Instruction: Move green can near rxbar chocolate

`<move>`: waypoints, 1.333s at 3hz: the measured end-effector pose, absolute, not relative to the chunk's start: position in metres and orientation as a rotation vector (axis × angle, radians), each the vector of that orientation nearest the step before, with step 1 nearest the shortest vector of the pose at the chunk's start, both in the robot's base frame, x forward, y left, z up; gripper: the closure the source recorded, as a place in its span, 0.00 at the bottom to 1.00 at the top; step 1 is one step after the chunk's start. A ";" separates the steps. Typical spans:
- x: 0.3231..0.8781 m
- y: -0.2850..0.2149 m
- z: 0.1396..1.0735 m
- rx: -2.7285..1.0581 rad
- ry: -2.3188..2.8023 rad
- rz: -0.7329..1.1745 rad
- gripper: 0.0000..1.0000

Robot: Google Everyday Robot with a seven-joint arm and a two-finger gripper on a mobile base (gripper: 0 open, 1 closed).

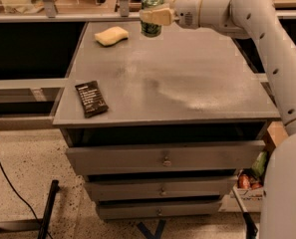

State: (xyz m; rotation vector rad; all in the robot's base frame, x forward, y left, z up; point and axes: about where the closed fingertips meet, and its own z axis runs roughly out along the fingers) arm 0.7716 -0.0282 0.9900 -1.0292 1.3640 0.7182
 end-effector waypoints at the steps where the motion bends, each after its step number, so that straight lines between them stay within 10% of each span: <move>1: 0.735 0.024 1.009 -1.139 1.236 0.825 0.69; 4: 0.660 0.085 0.977 -1.339 1.223 1.031 0.71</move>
Offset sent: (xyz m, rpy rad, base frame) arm -0.1000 0.1216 0.0291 0.0275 -0.0619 0.4430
